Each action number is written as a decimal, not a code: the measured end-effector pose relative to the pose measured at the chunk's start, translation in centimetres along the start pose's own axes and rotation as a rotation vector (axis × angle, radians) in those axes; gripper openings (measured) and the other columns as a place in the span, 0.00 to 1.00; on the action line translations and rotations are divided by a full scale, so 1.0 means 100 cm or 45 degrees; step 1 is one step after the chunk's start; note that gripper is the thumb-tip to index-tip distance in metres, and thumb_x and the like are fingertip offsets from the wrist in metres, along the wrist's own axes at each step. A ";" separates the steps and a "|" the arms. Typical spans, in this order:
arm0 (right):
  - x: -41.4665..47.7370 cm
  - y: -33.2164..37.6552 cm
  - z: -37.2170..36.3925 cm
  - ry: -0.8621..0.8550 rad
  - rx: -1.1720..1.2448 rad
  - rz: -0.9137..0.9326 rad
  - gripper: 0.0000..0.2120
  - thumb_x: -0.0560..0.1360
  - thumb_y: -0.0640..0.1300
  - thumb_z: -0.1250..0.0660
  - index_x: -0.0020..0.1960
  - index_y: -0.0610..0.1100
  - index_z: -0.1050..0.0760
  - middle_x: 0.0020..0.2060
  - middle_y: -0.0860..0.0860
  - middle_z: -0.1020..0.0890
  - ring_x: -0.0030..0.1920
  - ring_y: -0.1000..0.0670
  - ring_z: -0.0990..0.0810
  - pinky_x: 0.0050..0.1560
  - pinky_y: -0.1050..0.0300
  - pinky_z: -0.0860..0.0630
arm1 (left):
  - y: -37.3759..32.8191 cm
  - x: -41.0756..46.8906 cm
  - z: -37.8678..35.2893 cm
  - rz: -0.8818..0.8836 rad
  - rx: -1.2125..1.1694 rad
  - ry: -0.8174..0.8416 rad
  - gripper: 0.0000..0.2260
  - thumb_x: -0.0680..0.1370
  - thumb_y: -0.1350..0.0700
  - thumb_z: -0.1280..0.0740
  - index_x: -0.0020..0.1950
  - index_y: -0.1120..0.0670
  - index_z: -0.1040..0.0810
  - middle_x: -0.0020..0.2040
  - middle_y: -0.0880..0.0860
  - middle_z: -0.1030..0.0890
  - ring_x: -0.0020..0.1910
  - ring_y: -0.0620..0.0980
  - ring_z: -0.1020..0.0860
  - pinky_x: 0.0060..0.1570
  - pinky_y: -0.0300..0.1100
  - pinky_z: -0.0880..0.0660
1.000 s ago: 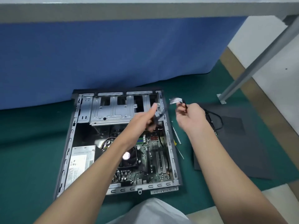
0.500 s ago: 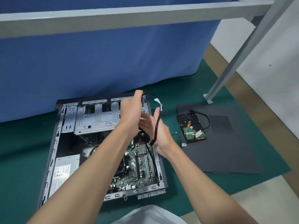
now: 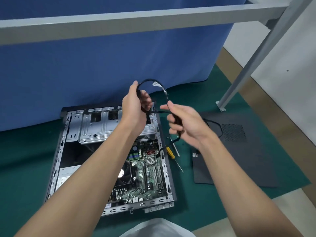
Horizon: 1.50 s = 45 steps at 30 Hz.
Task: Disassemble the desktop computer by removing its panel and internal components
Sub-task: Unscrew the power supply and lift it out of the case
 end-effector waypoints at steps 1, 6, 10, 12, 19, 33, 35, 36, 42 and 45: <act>0.000 0.009 0.006 -0.046 0.000 0.031 0.24 0.73 0.52 0.31 0.58 0.32 0.26 0.29 0.51 0.33 0.23 0.55 0.42 0.25 0.63 0.38 | 0.005 0.002 -0.002 0.038 0.029 0.028 0.22 0.82 0.43 0.43 0.35 0.55 0.27 0.29 0.51 0.23 0.27 0.47 0.26 0.30 0.36 0.31; -0.004 0.048 0.046 -0.277 0.531 0.148 0.17 0.72 0.50 0.29 0.52 0.38 0.24 0.28 0.53 0.36 0.24 0.56 0.42 0.25 0.63 0.38 | 0.040 0.015 0.011 0.113 0.612 0.036 0.27 0.82 0.37 0.52 0.58 0.55 0.23 0.57 0.51 0.20 0.51 0.48 0.22 0.51 0.43 0.28; -0.001 0.058 0.088 -0.568 0.344 0.280 0.12 0.74 0.49 0.30 0.41 0.43 0.29 0.30 0.51 0.35 0.26 0.54 0.37 0.30 0.61 0.33 | 0.076 0.025 0.032 -0.134 1.638 0.289 0.23 0.82 0.45 0.42 0.73 0.56 0.35 0.71 0.52 0.31 0.67 0.52 0.31 0.64 0.48 0.33; 0.003 0.047 0.108 -0.711 -0.022 0.260 0.09 0.76 0.46 0.31 0.48 0.42 0.27 0.34 0.54 0.29 0.28 0.56 0.32 0.33 0.62 0.30 | 0.094 0.028 0.043 -0.244 2.040 0.444 0.27 0.82 0.45 0.43 0.77 0.56 0.42 0.77 0.55 0.41 0.75 0.53 0.41 0.72 0.49 0.42; 0.020 -0.052 0.172 -0.836 -1.242 -0.150 0.32 0.75 0.43 0.30 0.72 0.37 0.42 0.48 0.41 0.24 0.52 0.44 0.26 0.58 0.49 0.29 | 0.119 0.032 0.051 -0.332 2.365 0.552 0.33 0.82 0.39 0.52 0.79 0.56 0.61 0.80 0.52 0.59 0.78 0.49 0.58 0.76 0.46 0.56; 0.022 -0.122 0.185 -1.039 -1.962 -0.527 0.31 0.67 0.48 0.28 0.65 0.40 0.35 0.70 0.36 0.44 0.68 0.35 0.46 0.64 0.40 0.43 | 0.111 0.033 0.054 -0.536 2.444 0.454 0.33 0.80 0.37 0.49 0.79 0.53 0.51 0.79 0.51 0.46 0.77 0.50 0.47 0.74 0.48 0.47; 0.025 -0.126 0.165 -1.016 -2.068 -0.329 0.32 0.64 0.47 0.27 0.64 0.39 0.33 0.70 0.37 0.42 0.68 0.36 0.44 0.63 0.41 0.43 | 0.107 0.032 0.052 -0.581 2.434 0.439 0.33 0.80 0.37 0.46 0.79 0.54 0.47 0.78 0.51 0.42 0.76 0.51 0.44 0.72 0.50 0.44; 0.028 -0.130 0.152 -0.963 -2.118 -0.211 0.30 0.64 0.45 0.27 0.63 0.39 0.31 0.69 0.37 0.39 0.66 0.36 0.41 0.61 0.42 0.41 | 0.106 0.032 0.052 -0.595 2.425 0.441 0.33 0.79 0.37 0.46 0.78 0.53 0.45 0.78 0.52 0.41 0.76 0.51 0.43 0.71 0.51 0.43; 0.053 -0.159 0.090 -0.631 -2.098 -0.029 0.14 0.73 0.42 0.34 0.57 0.40 0.25 0.56 0.43 0.24 0.56 0.41 0.29 0.54 0.49 0.35 | 0.097 0.035 0.057 -0.576 2.282 0.520 0.31 0.80 0.38 0.43 0.78 0.52 0.42 0.77 0.52 0.40 0.75 0.51 0.45 0.72 0.48 0.44; 0.063 -0.168 0.081 -0.528 -1.972 -0.149 0.11 0.75 0.39 0.36 0.56 0.37 0.26 0.54 0.41 0.22 0.55 0.39 0.24 0.51 0.48 0.28 | 0.090 0.038 0.064 -0.483 2.154 0.577 0.27 0.81 0.42 0.42 0.77 0.50 0.40 0.77 0.52 0.40 0.75 0.49 0.47 0.72 0.46 0.45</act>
Point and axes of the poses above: each hand's wrist, its own x-axis towards the middle knuckle, its own z-axis out of the back of the hand, y = z × x, the point moved 3 cm from there along x, towards the middle knuckle
